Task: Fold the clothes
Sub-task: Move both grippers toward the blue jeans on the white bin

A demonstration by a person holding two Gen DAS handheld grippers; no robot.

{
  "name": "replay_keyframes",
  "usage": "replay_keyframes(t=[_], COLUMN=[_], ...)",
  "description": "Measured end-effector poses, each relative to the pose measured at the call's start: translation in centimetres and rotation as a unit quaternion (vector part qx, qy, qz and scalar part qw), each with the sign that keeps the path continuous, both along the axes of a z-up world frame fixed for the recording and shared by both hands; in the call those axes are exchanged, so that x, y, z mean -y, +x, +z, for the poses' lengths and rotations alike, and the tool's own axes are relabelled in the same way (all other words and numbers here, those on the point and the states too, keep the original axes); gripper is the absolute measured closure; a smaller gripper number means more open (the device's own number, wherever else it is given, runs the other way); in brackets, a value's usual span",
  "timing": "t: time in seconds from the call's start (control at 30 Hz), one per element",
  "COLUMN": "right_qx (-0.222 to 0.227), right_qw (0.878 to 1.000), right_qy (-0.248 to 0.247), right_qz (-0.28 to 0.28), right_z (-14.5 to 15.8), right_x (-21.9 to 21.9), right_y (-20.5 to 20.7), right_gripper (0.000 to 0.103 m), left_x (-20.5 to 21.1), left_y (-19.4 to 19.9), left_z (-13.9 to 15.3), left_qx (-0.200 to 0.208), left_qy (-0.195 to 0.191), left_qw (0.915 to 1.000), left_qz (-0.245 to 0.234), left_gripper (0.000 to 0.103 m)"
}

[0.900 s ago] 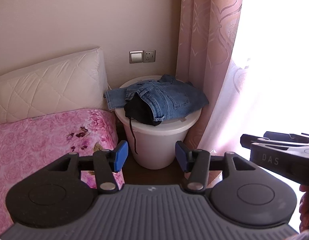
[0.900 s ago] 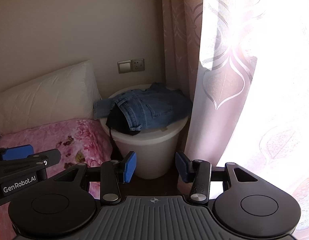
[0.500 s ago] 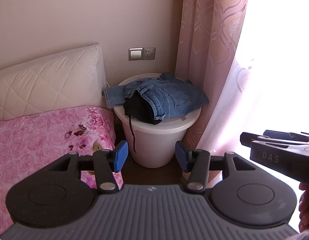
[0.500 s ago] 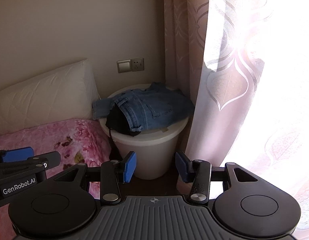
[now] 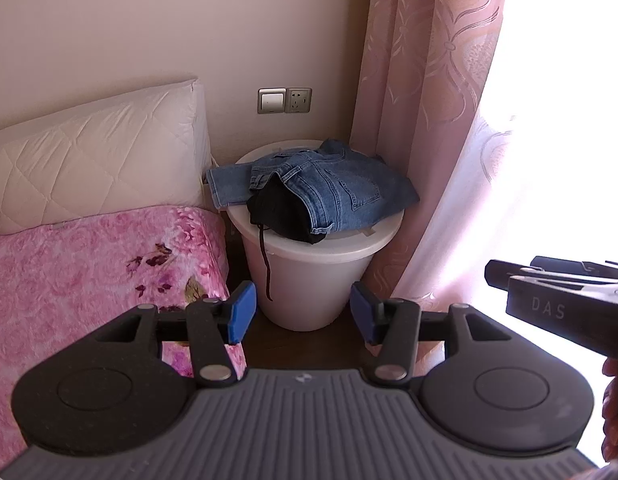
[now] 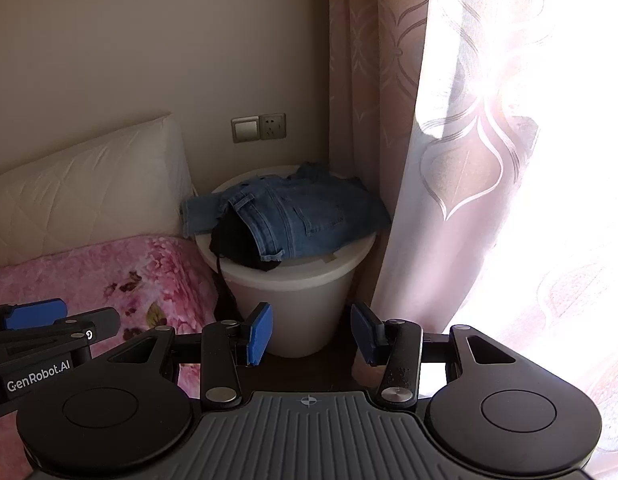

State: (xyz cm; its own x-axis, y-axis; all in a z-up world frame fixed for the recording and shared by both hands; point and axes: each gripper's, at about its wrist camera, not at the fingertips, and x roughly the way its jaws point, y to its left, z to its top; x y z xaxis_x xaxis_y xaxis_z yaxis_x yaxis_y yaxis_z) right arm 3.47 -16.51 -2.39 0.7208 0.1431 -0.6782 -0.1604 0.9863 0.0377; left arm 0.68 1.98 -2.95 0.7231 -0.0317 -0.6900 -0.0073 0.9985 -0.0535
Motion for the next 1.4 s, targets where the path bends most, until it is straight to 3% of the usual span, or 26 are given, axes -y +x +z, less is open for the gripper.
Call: replay_keyframes(t=[1.4], right_qx=[-0.015], right_qw=[1.000], right_qy=[-0.025], right_qz=[0.005], right_z=[0.5], right_x=[-3.9], right_y=[1.5], right_gripper=[0.055], left_x=[-4.3], left_y=[2.0], left_z=[-0.4], left_qx=[-0.019], left_qy=[-0.028], left_qw=[0.9993], left_qz=[0.018], left_gripper=[0.055])
